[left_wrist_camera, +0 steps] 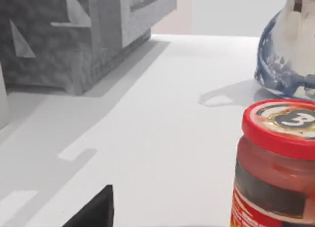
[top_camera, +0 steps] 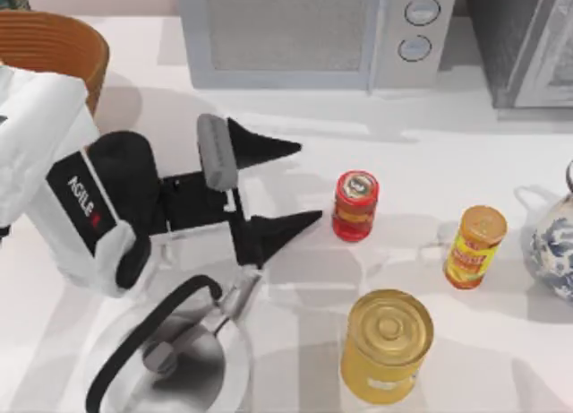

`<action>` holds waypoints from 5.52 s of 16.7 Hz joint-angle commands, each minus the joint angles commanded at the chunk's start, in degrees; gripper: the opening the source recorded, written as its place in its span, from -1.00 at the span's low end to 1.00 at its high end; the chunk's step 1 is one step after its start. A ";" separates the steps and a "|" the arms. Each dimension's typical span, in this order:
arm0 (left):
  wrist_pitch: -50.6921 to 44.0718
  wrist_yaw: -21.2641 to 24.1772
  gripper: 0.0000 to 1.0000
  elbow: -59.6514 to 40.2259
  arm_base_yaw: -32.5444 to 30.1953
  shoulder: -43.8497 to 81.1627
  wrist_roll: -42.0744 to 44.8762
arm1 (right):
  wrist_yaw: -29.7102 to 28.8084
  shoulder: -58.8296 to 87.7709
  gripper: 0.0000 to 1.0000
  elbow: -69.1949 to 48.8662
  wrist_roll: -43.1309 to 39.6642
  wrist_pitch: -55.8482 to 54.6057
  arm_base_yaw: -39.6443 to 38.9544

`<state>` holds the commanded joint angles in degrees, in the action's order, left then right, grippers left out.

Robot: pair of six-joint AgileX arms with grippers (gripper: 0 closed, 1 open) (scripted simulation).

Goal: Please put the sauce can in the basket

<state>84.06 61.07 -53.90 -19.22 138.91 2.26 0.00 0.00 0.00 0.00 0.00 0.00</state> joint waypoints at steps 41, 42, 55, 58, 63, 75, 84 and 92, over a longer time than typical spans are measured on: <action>-3.13 -5.86 -1.00 -11.41 -10.26 8.41 -0.35 | 0.00 0.00 1.00 0.00 0.00 0.00 0.00; -3.13 -5.86 -1.00 -11.41 -10.26 8.41 -0.35 | 0.00 0.00 1.00 0.00 0.00 0.00 0.00; -8.43 2.61 -1.00 -14.73 -6.48 1.56 1.43 | 0.00 0.00 1.00 0.00 0.00 0.00 0.00; -14.07 8.54 -1.00 -16.43 -1.51 -4.67 2.28 | 0.00 0.00 1.00 0.00 0.00 0.00 0.00; -25.97 15.85 -1.00 -17.55 12.36 -14.80 2.48 | 0.00 0.00 1.00 0.00 0.00 0.00 0.00; -46.37 16.38 -1.00 -16.19 48.45 -28.82 0.13 | 0.00 0.00 1.00 0.00 0.00 0.00 0.00; -45.04 14.13 -1.00 -17.01 46.32 -27.10 -0.04 | 0.00 0.00 1.00 0.00 0.00 0.00 0.00; -41.86 8.57 -1.00 -18.60 40.79 -22.88 -0.84 | 0.00 0.00 1.00 0.00 0.00 0.00 0.00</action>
<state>42.20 69.64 -72.50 21.57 116.03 1.42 0.00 0.00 0.00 0.00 0.00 0.00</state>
